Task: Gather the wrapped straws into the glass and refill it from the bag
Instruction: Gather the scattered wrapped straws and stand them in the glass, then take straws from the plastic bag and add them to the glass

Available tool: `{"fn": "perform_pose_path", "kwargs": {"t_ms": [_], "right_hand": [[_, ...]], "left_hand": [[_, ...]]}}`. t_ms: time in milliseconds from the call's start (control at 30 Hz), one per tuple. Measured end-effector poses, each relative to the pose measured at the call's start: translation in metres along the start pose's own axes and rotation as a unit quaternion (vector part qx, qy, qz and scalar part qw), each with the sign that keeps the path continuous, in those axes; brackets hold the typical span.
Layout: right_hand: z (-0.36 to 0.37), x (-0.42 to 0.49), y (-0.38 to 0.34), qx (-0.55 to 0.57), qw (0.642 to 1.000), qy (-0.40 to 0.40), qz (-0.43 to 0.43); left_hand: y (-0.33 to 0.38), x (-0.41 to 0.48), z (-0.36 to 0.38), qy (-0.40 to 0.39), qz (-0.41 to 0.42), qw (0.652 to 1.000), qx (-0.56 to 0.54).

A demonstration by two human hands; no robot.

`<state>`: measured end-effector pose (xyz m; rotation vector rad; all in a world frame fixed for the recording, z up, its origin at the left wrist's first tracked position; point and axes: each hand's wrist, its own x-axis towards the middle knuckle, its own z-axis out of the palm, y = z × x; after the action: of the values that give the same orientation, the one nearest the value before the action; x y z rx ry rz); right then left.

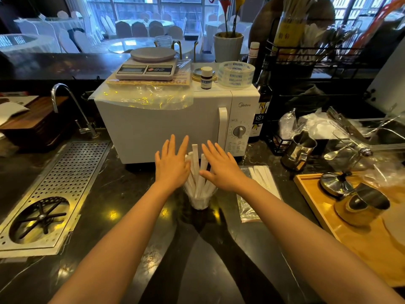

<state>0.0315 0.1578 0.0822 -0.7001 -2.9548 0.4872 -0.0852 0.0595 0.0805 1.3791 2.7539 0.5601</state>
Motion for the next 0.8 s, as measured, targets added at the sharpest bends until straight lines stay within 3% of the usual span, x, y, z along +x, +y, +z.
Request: {"fn": "perform_pose_path", "kwargs": {"t_ms": [467,800], "right_hand": [[-0.022,-0.020,0.018,0.030,0.998,0.046,0.018],[-0.036,-0.057,0.075,0.062,0.988,0.072,0.120]], "left_hand": [[0.030,0.000,-0.010,0.037,0.095,0.995,-0.004],[0.101,-0.010,0.022,0.019,0.196,0.977,-0.076]]}}
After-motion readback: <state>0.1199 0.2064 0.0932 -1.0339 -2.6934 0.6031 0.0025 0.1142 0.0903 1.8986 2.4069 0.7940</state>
